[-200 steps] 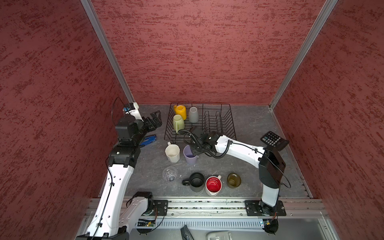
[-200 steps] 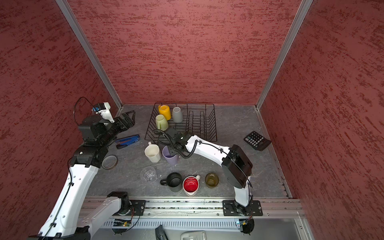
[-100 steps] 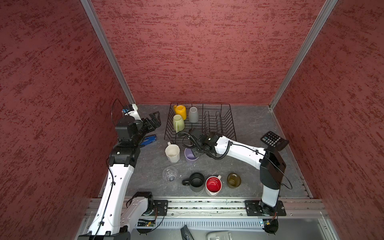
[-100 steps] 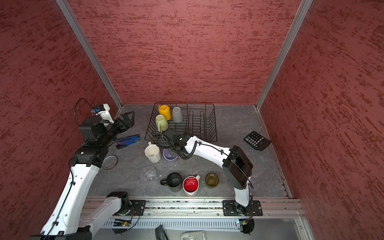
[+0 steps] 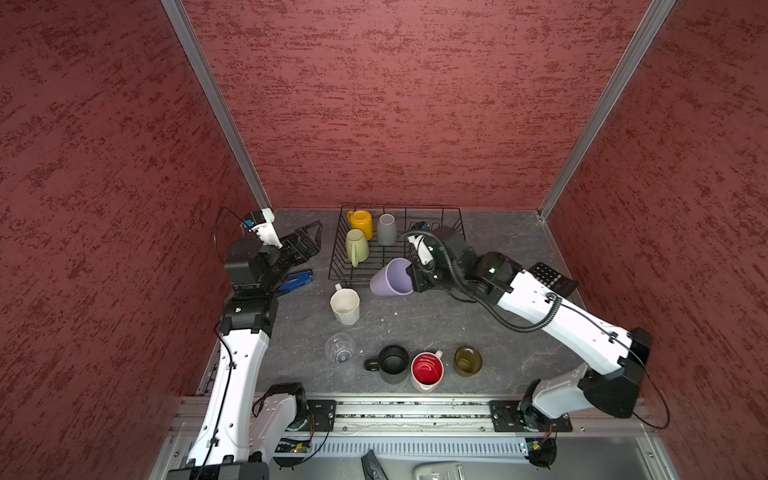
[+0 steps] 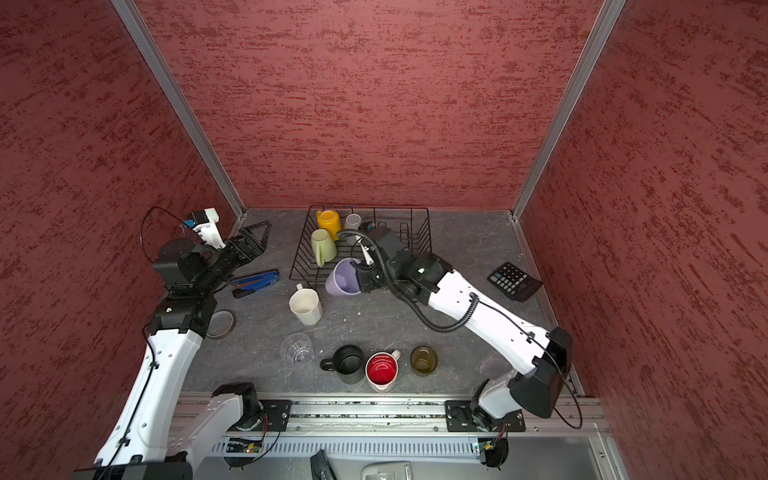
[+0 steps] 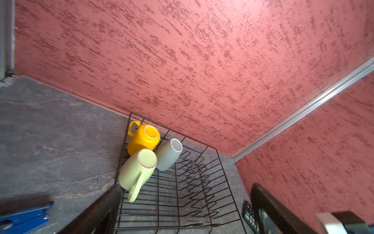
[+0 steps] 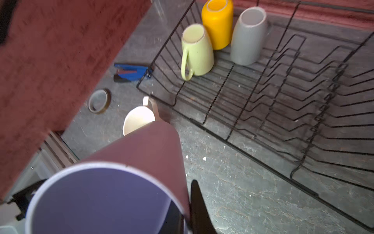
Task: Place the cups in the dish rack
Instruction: 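Grasp the lavender cup rim with the right gripper and lift it, then grasp the lavender cup base with the left gripper while the right gripper holds it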
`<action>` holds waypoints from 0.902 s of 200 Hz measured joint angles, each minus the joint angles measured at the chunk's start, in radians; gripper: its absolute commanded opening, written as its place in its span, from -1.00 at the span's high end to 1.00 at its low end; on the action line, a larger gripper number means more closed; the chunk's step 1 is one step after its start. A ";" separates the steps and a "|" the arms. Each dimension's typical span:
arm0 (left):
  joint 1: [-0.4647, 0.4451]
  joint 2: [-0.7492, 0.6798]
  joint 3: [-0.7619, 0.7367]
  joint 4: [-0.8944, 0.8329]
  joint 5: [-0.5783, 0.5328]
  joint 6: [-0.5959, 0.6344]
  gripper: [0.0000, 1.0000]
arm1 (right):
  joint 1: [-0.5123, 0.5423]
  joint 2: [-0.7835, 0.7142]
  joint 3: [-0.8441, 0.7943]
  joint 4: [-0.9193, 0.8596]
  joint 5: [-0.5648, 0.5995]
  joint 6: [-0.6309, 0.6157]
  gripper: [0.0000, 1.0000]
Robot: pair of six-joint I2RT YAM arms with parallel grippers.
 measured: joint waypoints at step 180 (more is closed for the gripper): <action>-0.158 0.274 -0.024 0.697 0.674 -0.355 -0.99 | -0.387 0.038 -0.236 1.059 -0.880 0.442 1.00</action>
